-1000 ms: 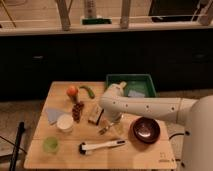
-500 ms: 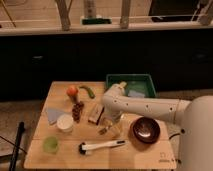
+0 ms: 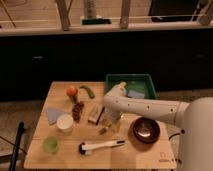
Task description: Place fork in paper cup
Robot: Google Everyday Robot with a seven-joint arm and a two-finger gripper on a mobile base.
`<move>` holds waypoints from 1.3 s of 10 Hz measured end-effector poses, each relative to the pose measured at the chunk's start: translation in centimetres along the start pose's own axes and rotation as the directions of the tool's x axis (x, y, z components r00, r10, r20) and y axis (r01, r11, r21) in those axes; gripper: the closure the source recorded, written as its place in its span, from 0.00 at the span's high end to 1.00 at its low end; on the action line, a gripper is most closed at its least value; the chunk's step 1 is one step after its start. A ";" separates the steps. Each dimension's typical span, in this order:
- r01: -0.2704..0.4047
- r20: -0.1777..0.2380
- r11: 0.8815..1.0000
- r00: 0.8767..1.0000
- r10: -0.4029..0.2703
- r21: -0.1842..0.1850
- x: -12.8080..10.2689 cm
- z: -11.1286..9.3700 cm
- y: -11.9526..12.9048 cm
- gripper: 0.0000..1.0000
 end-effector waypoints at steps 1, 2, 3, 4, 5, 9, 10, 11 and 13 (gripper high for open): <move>0.001 0.001 1.000 1.000 -0.001 0.000 -0.1 -0.2 0.0 0.14; 0.001 0.000 1.000 1.000 -0.001 -0.006 0.0 -0.3 0.2 0.04; 0.001 0.001 1.000 1.000 -0.001 -0.007 -0.1 -0.2 0.2 0.00; 0.002 0.006 1.000 1.000 -0.002 -0.002 0.0 -0.1 0.2 0.00; -0.002 0.018 1.000 1.000 0.002 0.015 0.0 0.3 0.0 0.00; 0.005 0.017 1.000 1.000 -0.005 0.005 -0.2 0.1 0.5 0.00; 0.006 0.016 1.000 1.000 -0.006 0.005 -0.2 0.0 0.5 0.00; 0.018 0.010 1.000 1.000 -0.018 0.011 -0.3 -0.4 0.7 0.00; 0.053 -0.005 0.997 0.999 -0.053 0.055 -1.0 -3.2 0.1 0.00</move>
